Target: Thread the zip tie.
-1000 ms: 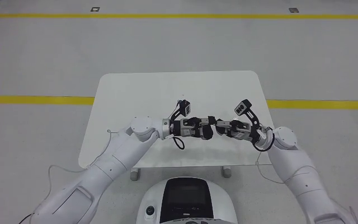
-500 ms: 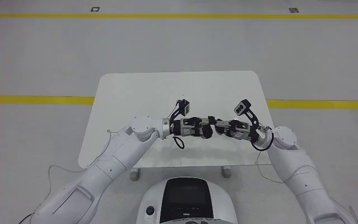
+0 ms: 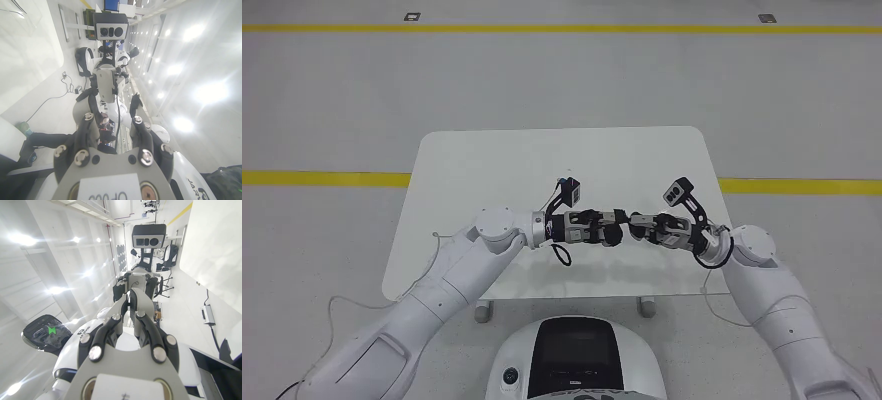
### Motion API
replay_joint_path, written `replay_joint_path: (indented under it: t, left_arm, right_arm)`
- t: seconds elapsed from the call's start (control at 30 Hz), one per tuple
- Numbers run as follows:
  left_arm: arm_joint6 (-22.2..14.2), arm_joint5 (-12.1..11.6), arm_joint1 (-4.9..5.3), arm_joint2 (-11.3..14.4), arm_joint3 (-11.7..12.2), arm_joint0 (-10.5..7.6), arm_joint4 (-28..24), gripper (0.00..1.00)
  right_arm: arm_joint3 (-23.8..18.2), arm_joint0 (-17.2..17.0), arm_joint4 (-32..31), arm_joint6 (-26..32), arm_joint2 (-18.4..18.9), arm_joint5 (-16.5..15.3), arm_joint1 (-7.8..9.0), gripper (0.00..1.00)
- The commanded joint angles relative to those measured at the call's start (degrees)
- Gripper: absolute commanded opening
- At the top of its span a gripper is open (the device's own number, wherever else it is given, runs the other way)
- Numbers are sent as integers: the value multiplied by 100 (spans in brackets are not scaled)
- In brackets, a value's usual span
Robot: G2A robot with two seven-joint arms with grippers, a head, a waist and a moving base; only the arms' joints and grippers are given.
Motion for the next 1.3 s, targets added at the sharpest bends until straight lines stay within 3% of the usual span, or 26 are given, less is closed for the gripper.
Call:
replay_joint_path:
  t: [0.0, 0.1, 1.27]
  left_arm:
    - [0, 1, -1, -2, 0, 2, 1, 31]
    - [-5, 0, -3, -5, 2, 6, -2, 27]
    - [-84, -6, -15, -58, -18, 21, -14, 26]
  right_arm:
    - [-4, 0, -26, -2, 6, 6, 3, 0]
    - [-22, -2, -76, 7, 13, 14, 10, 0]
    - [261, 173, -386, 175, -37, 192, 55, 0]
